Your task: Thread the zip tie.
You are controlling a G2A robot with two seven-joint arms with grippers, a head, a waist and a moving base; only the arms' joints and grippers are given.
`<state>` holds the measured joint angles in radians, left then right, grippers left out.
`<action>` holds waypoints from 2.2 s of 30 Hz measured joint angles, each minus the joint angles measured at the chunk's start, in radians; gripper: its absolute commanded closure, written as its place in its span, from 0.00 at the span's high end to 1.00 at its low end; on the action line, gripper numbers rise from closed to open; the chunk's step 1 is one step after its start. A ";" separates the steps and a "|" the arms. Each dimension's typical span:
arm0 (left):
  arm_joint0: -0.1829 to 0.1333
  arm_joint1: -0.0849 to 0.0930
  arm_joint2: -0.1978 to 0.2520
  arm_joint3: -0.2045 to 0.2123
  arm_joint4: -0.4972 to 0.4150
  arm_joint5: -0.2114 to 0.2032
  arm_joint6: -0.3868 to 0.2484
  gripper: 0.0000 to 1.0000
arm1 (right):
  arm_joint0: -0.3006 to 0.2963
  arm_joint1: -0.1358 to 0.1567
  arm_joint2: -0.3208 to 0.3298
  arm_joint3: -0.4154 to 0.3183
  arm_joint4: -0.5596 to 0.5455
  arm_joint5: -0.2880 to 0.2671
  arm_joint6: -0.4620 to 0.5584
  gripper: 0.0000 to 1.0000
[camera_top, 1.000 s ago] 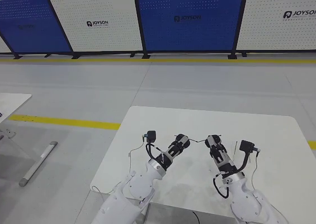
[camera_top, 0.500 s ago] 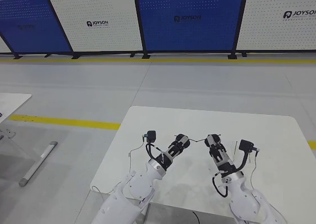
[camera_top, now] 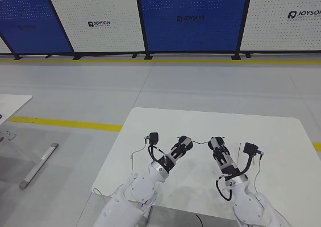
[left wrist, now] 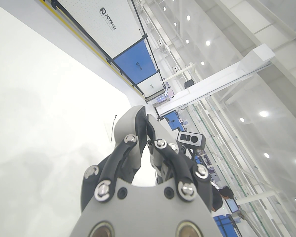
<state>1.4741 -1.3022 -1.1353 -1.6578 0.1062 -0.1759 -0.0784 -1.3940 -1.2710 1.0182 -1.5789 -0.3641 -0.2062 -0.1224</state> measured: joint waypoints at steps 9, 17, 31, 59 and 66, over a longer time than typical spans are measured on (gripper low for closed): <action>0.000 0.000 0.000 0.000 0.000 0.000 0.000 0.00 | -0.016 -0.007 0.007 -0.010 0.058 -0.022 -0.013 0.00; 0.000 0.000 0.000 0.000 0.000 0.000 0.000 0.00 | -0.020 -0.010 0.012 -0.015 0.052 -0.006 -0.013 0.00; 0.000 0.000 0.000 0.000 0.000 0.000 0.000 0.00 | -0.009 -0.025 0.012 0.010 0.033 0.008 -0.001 0.00; 0.000 0.000 0.000 0.000 0.000 0.000 0.000 0.00 | 0.022 -0.065 -0.032 0.088 0.075 -0.061 -0.007 0.00; 0.000 0.000 0.000 0.000 0.000 0.000 0.000 0.00 | -0.013 -0.067 -0.001 0.059 -0.016 -0.058 -0.128 0.00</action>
<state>1.4741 -1.3022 -1.1353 -1.6578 0.1062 -0.1759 -0.0784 -1.4065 -1.3378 1.0169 -1.5197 -0.3799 -0.2641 -0.2509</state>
